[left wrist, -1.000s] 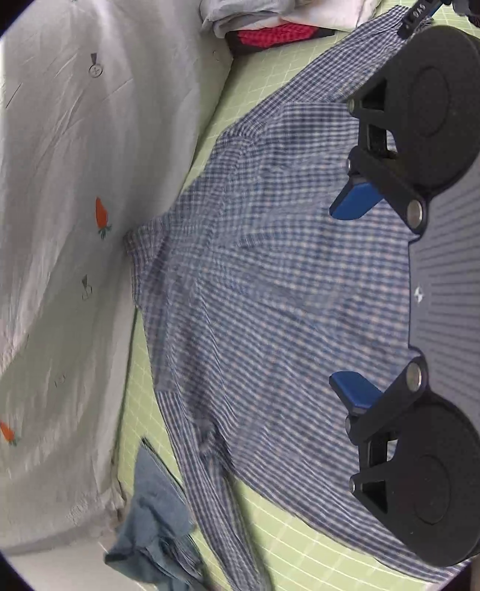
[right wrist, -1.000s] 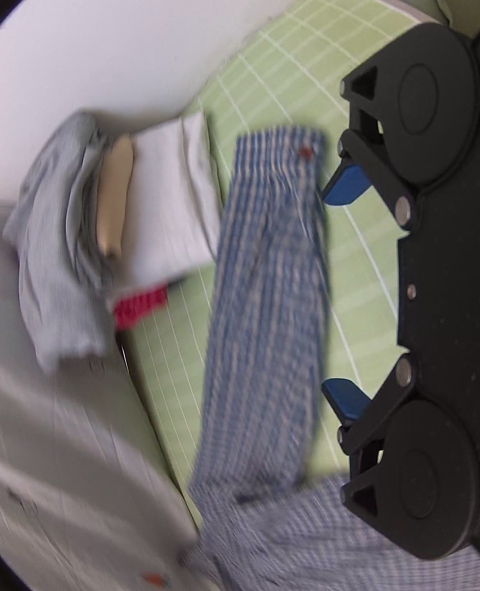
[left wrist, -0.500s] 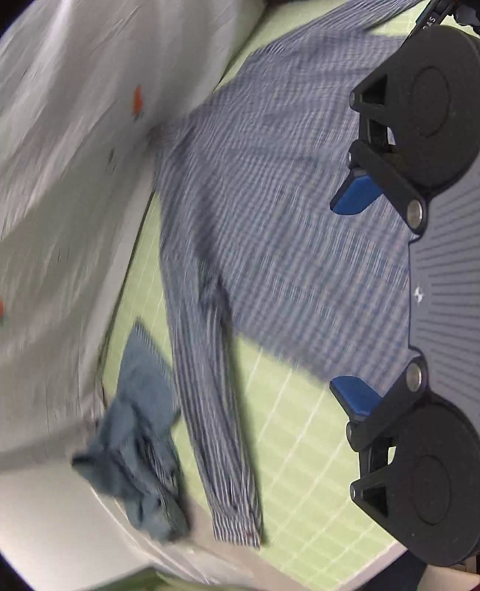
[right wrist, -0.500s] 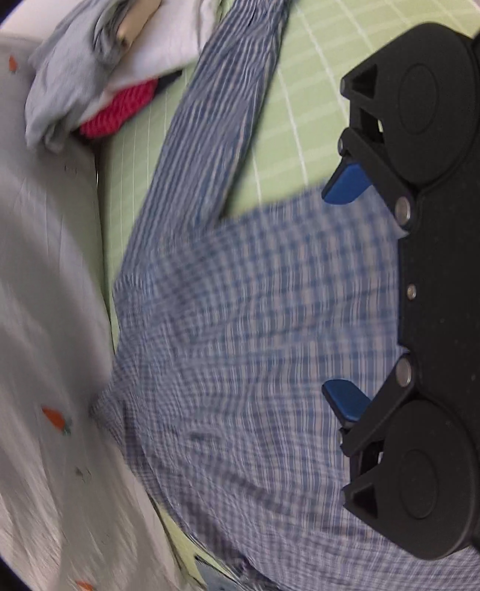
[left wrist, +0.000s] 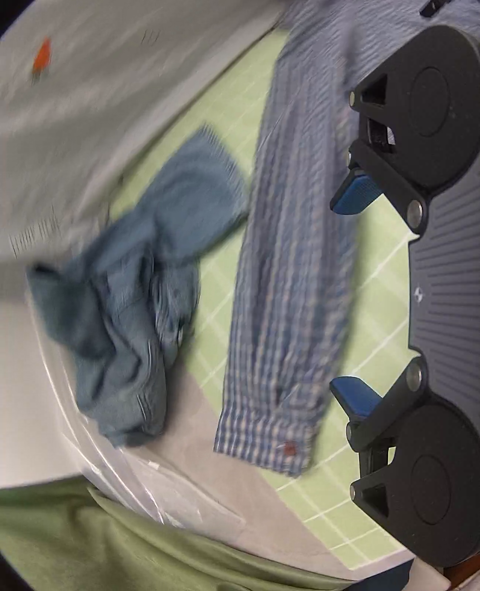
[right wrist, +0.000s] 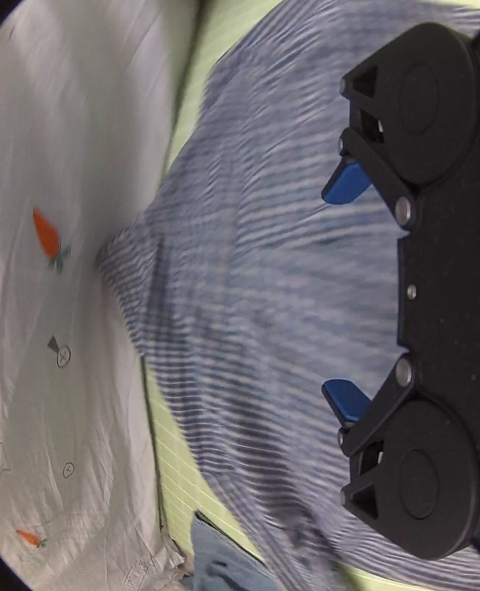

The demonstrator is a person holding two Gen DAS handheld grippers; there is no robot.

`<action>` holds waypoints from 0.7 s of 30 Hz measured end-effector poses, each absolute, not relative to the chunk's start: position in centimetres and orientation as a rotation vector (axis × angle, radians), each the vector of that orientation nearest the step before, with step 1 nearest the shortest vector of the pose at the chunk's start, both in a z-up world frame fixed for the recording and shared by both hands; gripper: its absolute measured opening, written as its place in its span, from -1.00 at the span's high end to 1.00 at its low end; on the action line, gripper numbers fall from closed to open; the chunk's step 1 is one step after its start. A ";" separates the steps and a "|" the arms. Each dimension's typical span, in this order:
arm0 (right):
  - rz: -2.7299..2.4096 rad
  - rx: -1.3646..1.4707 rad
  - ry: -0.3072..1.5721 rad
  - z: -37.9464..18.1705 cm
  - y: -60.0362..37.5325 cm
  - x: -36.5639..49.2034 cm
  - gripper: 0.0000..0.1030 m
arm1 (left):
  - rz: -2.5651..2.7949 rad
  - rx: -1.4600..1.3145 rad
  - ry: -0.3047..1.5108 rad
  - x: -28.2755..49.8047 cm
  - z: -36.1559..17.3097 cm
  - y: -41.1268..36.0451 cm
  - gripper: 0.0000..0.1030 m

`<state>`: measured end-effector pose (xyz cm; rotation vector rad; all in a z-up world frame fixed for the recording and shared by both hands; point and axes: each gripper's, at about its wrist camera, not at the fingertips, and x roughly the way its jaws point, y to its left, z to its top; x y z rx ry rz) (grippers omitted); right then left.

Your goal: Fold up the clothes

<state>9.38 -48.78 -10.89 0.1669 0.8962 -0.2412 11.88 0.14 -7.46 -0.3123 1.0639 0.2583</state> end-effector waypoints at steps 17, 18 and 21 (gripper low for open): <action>-0.209 0.103 0.830 -15.1 -51.3 28.6 -1.00 | 0.468 -0.186 1.142 18.0 -13.2 5.8 -0.83; -0.213 0.109 0.834 -15.0 -51.5 29.2 -1.00 | 0.469 -0.189 1.140 17.9 -13.3 6.0 -0.85; -0.232 0.129 0.862 -14.6 -52.0 30.9 -1.00 | 0.477 -0.201 1.133 17.7 -13.1 6.6 -0.85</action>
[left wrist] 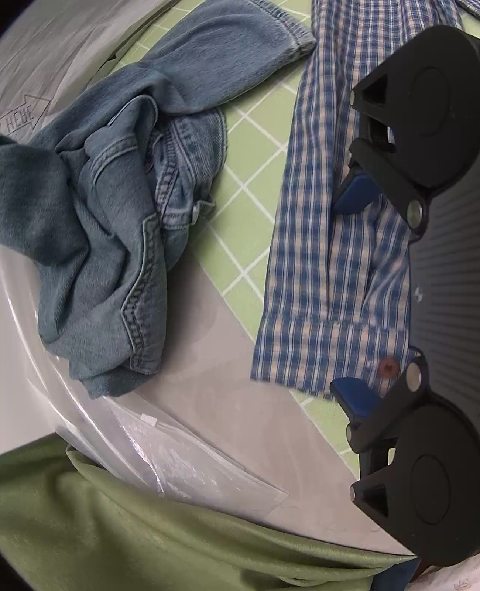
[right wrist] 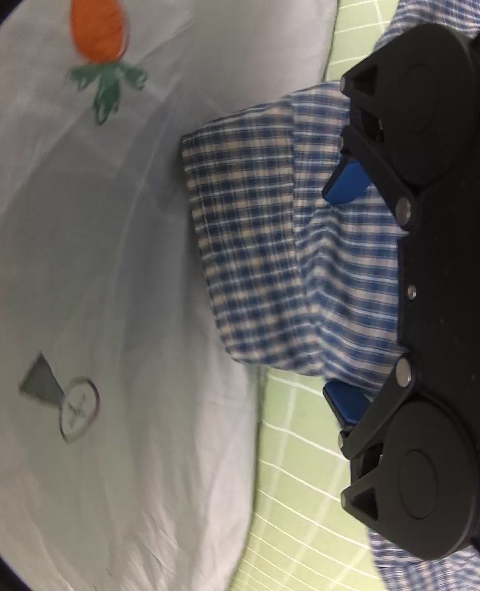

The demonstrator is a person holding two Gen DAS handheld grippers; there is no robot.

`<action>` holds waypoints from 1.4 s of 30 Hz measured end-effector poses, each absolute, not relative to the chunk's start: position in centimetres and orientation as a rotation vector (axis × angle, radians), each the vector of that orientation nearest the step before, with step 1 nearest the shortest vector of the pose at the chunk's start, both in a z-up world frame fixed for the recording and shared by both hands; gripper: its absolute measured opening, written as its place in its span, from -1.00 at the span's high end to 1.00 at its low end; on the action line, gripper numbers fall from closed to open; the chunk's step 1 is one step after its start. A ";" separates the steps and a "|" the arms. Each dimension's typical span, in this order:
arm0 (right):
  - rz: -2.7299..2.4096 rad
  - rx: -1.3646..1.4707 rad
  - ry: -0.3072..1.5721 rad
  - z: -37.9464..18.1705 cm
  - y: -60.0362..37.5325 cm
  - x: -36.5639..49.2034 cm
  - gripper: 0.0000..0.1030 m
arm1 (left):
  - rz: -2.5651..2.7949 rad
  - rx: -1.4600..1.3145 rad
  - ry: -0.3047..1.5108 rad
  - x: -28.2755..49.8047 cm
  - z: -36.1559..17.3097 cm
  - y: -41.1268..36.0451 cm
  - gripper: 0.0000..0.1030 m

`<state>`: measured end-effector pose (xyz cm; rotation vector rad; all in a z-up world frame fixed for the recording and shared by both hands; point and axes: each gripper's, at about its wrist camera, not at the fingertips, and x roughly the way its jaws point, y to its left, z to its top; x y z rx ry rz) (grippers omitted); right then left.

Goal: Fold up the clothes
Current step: 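Pinch the sleeve cuff with the left gripper and lift it toward the shirt body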

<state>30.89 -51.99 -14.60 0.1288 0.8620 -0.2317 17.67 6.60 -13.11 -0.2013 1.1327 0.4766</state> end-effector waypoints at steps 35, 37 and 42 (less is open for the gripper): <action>-0.595 0.228 0.836 -6.5 -50.0 -6.2 -1.00 | -0.024 -0.365 0.934 12.6 -4.3 -3.5 0.90; -0.617 0.272 0.831 -6.9 -50.5 -7.9 -1.00 | -0.155 -0.344 0.934 12.1 -3.1 -7.3 0.90; -0.666 0.362 0.815 -8.0 -51.1 -10.7 -1.00 | -0.441 -0.219 0.946 9.1 -1.4 -16.3 0.25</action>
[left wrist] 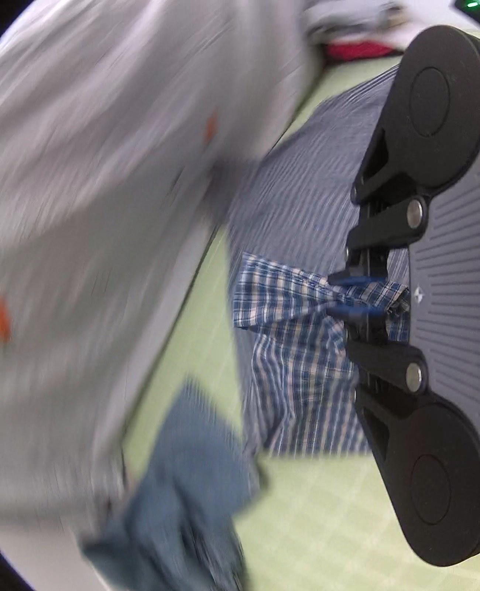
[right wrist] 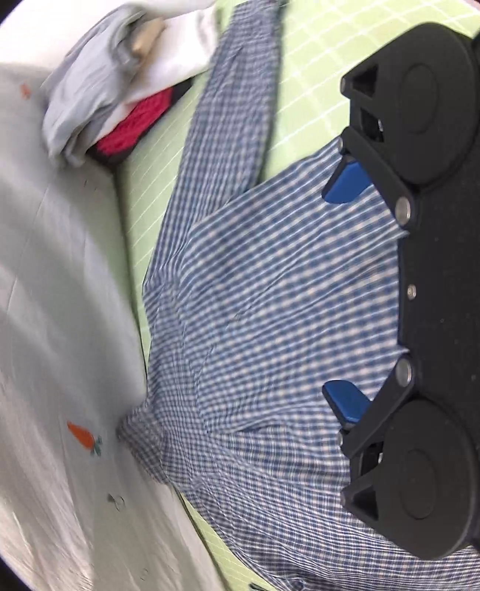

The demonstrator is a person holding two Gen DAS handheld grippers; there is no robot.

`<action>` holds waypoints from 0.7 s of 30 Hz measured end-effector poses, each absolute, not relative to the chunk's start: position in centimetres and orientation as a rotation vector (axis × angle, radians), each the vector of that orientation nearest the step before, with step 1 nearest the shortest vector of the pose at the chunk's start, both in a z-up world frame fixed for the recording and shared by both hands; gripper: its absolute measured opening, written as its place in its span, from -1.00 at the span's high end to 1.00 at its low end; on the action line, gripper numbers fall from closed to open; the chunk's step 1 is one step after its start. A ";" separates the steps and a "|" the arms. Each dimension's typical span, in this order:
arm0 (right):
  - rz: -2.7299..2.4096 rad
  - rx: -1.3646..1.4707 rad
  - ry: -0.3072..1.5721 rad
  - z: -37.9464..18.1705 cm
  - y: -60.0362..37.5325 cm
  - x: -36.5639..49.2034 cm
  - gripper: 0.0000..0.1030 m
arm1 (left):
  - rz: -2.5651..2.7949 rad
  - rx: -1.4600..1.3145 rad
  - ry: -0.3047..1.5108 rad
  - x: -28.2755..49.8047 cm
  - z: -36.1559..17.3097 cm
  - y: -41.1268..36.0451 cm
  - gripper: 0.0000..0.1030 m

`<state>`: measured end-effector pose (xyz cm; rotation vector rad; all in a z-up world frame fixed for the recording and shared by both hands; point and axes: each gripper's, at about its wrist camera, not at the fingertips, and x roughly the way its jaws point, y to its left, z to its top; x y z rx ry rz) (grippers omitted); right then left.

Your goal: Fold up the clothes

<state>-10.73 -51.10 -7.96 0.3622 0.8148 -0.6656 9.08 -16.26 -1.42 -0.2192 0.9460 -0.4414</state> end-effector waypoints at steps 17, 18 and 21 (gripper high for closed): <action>-0.384 0.325 0.894 -9.3 -44.2 -1.4 -1.00 | -0.045 -0.008 1.190 10.4 -7.2 -12.1 -0.83; -0.344 0.313 0.908 -9.4 -43.3 -0.2 -1.00 | -0.038 -0.005 1.203 10.5 -7.5 -11.8 -0.83; -0.255 0.252 0.939 -9.7 -40.4 2.8 -1.00 | -0.033 -0.009 1.227 10.8 -8.5 -11.3 -0.83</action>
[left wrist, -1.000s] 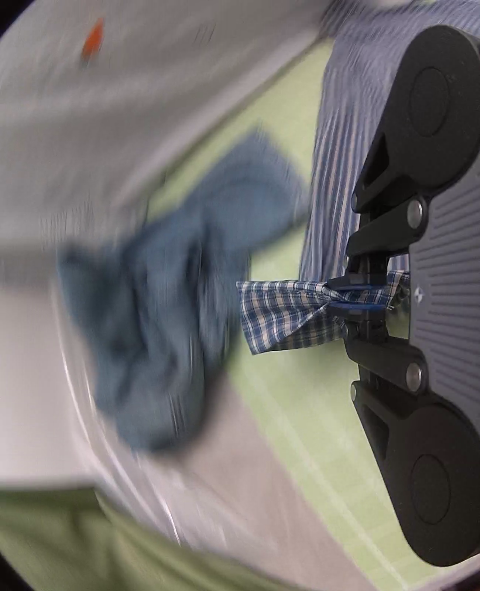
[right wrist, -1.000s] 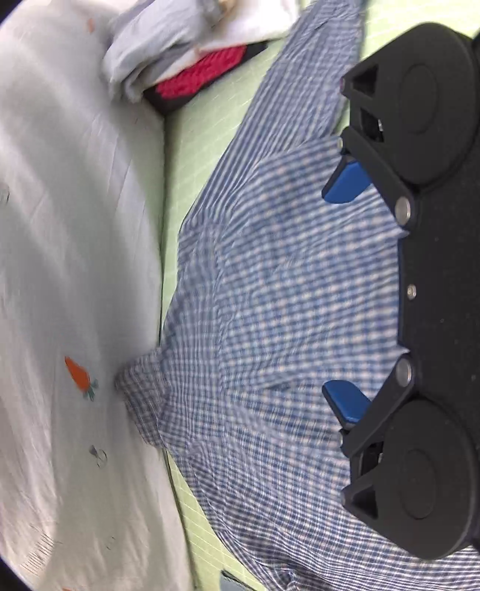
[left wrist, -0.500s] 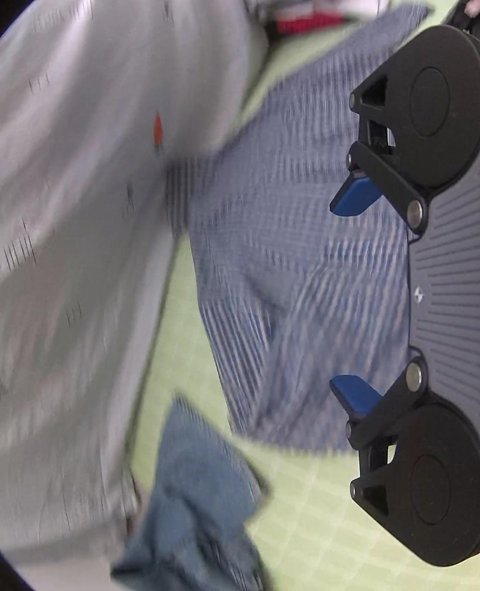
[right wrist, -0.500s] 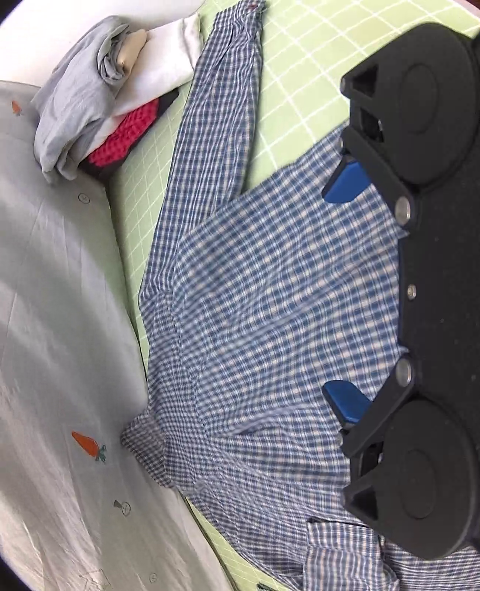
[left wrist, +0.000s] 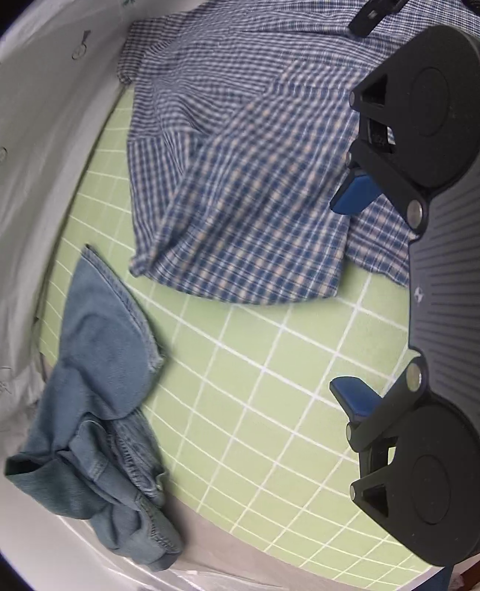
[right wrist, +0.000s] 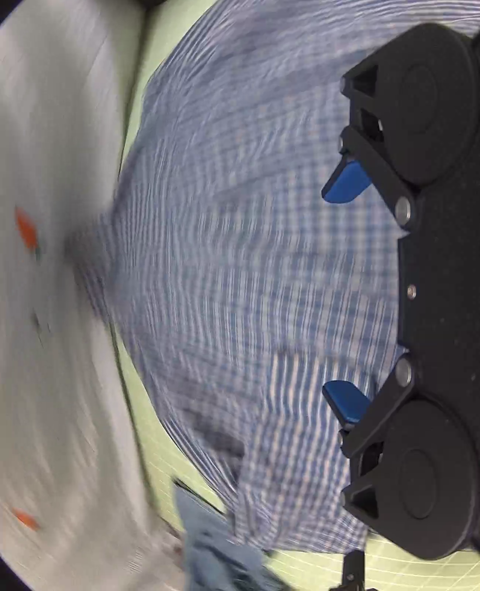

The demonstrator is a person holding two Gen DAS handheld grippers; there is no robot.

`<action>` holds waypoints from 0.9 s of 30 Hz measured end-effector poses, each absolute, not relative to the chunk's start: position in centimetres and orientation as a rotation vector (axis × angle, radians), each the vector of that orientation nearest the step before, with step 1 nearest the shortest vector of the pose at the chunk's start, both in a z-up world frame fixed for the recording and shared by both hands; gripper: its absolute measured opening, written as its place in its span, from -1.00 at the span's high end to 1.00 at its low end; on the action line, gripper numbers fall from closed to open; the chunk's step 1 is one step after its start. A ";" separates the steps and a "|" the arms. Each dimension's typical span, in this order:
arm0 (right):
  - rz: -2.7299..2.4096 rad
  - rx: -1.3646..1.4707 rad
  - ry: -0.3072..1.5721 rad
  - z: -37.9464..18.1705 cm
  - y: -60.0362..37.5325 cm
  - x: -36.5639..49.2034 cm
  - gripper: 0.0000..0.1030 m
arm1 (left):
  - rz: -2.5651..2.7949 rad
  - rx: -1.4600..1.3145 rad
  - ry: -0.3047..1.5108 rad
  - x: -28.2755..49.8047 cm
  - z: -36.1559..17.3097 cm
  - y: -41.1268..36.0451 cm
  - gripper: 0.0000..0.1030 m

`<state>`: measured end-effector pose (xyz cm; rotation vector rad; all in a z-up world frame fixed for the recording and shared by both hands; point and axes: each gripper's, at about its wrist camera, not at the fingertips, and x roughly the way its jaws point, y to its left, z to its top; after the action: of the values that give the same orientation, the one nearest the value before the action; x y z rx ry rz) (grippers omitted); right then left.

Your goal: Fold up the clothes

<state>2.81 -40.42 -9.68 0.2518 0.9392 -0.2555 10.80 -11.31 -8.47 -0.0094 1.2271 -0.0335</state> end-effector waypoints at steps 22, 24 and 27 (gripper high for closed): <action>0.042 0.027 0.993 -11.6 -33.4 6.9 0.50 | -0.050 0.022 1.294 13.4 -11.4 -12.2 -0.83; 0.054 0.053 0.975 -11.0 -34.2 6.5 0.64 | -0.056 0.035 1.292 13.3 -11.3 -12.7 -0.83; 0.037 0.084 0.931 -9.9 -35.4 5.9 0.68 | -0.079 0.046 1.286 13.4 -11.2 -13.4 -0.83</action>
<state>5.93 -35.35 -9.90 0.0836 0.9312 0.0373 13.42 -13.36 -11.24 0.0464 1.2860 -0.0789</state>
